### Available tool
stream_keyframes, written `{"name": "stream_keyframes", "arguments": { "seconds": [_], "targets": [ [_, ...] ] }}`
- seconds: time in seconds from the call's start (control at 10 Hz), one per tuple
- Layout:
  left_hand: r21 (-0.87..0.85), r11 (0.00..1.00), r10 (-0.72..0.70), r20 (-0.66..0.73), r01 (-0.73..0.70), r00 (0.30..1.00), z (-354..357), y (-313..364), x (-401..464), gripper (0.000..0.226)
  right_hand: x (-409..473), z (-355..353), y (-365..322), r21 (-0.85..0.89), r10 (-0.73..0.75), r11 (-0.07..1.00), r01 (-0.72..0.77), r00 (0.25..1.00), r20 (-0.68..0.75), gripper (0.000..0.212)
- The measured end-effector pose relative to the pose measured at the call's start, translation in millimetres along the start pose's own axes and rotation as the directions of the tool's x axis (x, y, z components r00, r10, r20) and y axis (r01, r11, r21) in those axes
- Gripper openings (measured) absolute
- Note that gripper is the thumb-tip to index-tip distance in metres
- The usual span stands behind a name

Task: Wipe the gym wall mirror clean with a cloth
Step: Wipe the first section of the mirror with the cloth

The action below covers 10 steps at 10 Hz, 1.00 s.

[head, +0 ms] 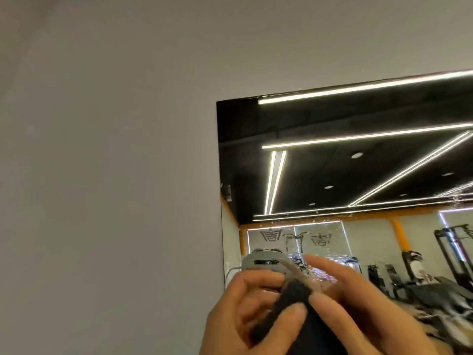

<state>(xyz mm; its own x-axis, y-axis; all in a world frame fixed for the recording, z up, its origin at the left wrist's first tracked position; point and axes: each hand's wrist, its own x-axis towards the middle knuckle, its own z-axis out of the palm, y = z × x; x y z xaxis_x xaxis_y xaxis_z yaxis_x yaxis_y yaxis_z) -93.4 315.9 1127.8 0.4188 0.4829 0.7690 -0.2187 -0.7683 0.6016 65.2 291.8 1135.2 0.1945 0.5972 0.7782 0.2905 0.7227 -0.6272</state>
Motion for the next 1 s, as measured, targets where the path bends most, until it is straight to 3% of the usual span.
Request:
{"name": "stream_keyframes", "arguments": {
  "seconds": [0.1, 0.2, 0.3, 0.4, 0.5, 0.6, 0.7, 0.8, 0.9, 1.0],
  "targets": [
    [-0.046, 0.986, 0.143, -0.227, -0.157, 0.963, 8, -21, 21, 0.039, -20, 13, -25, -0.287, -0.355, 0.898, 0.333, 0.935, -0.025, 0.029],
    [0.008, 0.958, 0.277, -0.276, -0.286, 0.920, -6, -22, 43, 0.024, 11, 15, -18, -0.431, -0.564, 0.766, 0.477, 0.820, -0.094, 0.019],
    [0.216, 0.916, 0.392, -0.294, -0.340, 0.871, -23, -33, 65, 0.031, 65, 15, -29, -0.555, -0.728, 0.617, 0.558, 0.672, -0.133, 0.015],
    [0.450, 0.830, 0.472, -0.254, -0.330, 0.844, -32, -37, 88, 0.034, 113, 13, -35, -0.732, -0.834, 0.440, 0.520, 0.539, -0.118, 0.011],
    [0.633, 0.731, 0.474, -0.202, -0.255, 0.857, -36, -47, 104, 0.047, 142, 7, -30, -0.894, -0.801, 0.270, 0.358, 0.598, -0.002, 0.014],
    [0.750, 0.614, 0.472, -0.098, -0.247, 0.876, -38, -53, 111, 0.049, 155, -6, -24, -0.969, -0.838, -0.086, 0.233, 0.509, 0.196, 0.010],
    [0.800, 0.541, 0.485, -0.046, -0.259, 0.873, -37, -56, 112, 0.042, 148, -5, -25, -0.948, -0.816, -0.194, 0.254, 0.494, 0.300, 0.039],
    [0.822, 0.491, 0.553, -0.037, -0.289, 0.832, -36, -64, 115, 0.051, 140, 13, -21, -0.952, -0.763, 0.061, 0.298, 0.629, 0.148, 0.051],
    [0.872, 0.381, 0.663, -0.024, -0.309, 0.748, -40, -75, 125, 0.053, 145, 25, -13, -0.924, -0.701, 0.171, 0.341, 0.701, 0.129, 0.046],
    [0.881, 0.367, 0.649, -0.012, -0.298, 0.761, -42, -81, 130, 0.055, 148, 7, -7, -0.946, -0.684, -0.037, 0.322, 0.682, 0.259, 0.044]
  ]
}}
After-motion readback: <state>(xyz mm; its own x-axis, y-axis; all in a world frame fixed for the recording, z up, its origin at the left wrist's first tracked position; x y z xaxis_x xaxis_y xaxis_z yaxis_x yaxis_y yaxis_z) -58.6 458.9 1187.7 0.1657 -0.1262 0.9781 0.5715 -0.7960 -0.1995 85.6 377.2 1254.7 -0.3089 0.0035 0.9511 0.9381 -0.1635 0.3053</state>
